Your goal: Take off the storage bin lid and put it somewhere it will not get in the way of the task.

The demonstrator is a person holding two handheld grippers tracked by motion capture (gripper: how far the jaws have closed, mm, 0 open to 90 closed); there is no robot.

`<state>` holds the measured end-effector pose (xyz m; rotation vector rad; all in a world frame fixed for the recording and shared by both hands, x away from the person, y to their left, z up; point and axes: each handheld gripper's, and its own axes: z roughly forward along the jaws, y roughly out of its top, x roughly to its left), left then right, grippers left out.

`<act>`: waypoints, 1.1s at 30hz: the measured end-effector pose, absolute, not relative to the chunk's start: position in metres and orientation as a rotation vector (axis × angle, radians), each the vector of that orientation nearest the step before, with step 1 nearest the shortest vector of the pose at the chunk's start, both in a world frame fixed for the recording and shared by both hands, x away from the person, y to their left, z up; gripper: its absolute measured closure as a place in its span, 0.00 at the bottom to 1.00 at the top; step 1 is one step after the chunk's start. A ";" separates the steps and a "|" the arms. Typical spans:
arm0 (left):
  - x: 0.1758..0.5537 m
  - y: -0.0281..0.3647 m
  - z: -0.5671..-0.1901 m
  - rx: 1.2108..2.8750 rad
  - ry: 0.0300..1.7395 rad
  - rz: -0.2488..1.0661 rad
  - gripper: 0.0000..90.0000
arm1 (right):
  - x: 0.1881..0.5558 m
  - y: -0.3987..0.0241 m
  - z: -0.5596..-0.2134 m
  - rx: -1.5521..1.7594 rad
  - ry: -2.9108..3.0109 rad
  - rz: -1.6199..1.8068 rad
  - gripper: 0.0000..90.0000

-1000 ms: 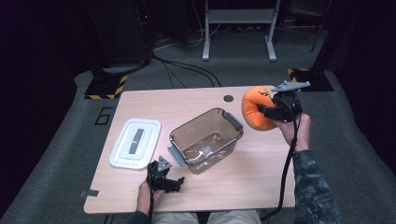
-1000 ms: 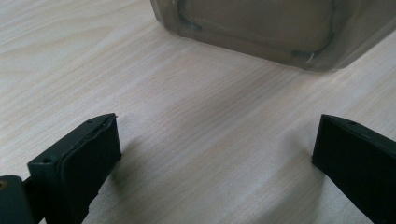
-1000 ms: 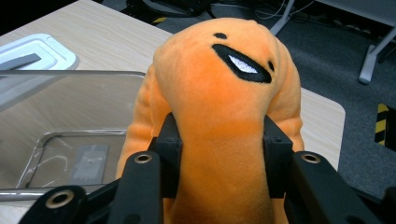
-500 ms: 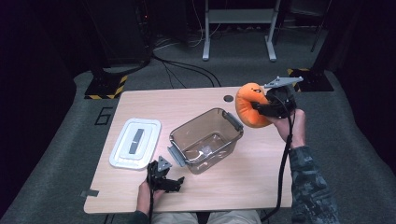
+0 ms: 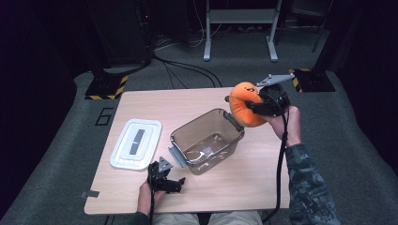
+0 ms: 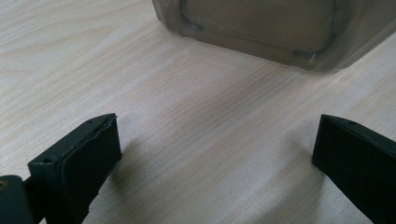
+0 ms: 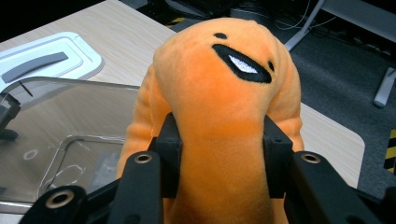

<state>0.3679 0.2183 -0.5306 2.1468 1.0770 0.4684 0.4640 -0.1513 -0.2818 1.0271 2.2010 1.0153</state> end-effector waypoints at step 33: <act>0.368 0.218 -0.531 2.148 1.075 0.468 0.01 | 0.475 -0.114 -0.283 0.954 2.297 0.977 0.67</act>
